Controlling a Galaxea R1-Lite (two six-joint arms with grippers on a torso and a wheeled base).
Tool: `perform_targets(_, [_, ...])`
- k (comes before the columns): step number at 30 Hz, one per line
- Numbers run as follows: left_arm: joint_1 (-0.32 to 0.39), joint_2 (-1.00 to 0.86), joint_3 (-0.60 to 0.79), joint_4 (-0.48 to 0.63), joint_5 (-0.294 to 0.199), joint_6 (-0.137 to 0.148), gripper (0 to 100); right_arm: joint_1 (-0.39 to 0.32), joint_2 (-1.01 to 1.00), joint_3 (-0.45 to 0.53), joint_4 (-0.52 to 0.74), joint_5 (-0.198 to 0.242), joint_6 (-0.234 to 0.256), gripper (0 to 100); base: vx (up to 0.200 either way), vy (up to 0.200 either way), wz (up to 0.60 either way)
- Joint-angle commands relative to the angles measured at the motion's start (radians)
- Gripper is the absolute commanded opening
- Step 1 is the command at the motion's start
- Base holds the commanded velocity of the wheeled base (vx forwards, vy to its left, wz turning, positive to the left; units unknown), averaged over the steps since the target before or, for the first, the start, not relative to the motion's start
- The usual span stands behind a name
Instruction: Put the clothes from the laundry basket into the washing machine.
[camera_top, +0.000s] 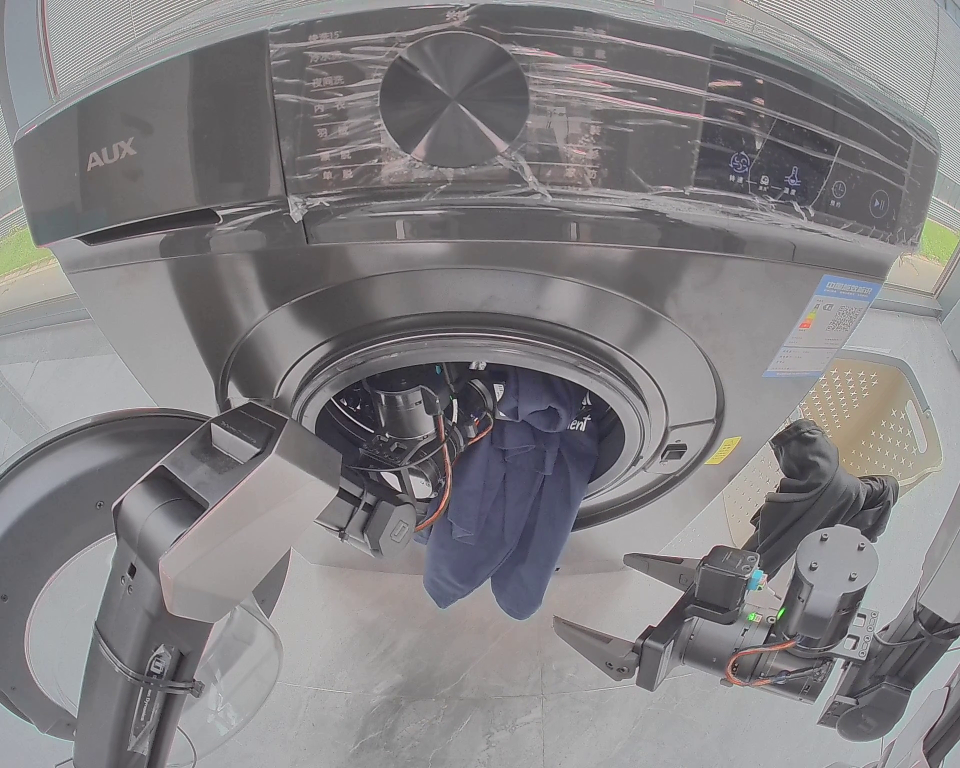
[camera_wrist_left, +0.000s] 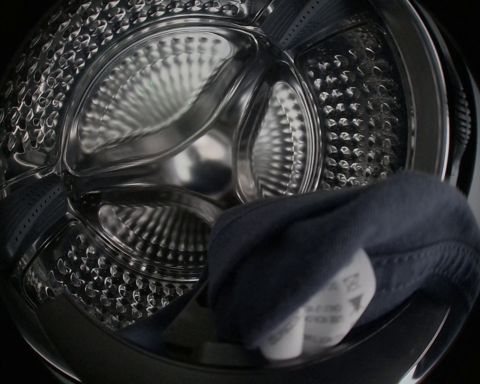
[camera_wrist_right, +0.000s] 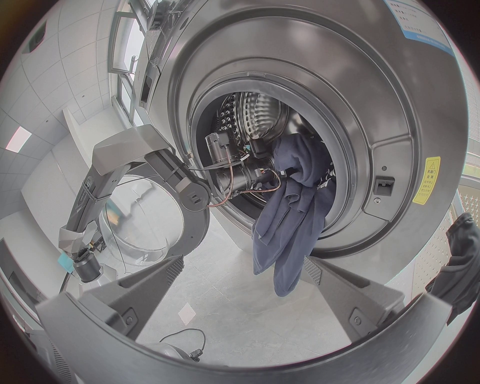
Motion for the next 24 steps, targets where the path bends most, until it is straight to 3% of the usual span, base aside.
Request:
perform_targets(1, [0.01,0.038,-0.07,0.025,0.019,0.0,0,0.001,0.007,0.0,0.0,0.0,0.0,100,0.0,0.0,0.0])
perform_targets(11, [0.022,0.037,-0.11,0.056,0.038,-0.011,0,0.001,0.009,-0.001,0.0,0.0,0.0,100,0.0,0.0,0.0])
perform_targets(12, [0.022,0.037,-0.119,0.056,0.05,-0.024,100,0.001,0.012,-0.001,0.0,0.0,0.0,100,0.0,0.0,0.0])
perform_targets(17, [0.005,0.015,-0.103,0.105,0.079,-0.095,100,0.001,0.012,-0.003,-0.002,0.002,0.0,100,0.0,0.0,0.0])
perform_targets(24, [-0.055,-0.098,0.06,0.211,0.081,-0.104,100,0.001,0.012,-0.003,-0.002,0.002,0.0,100,0.0,0.0,0.0])
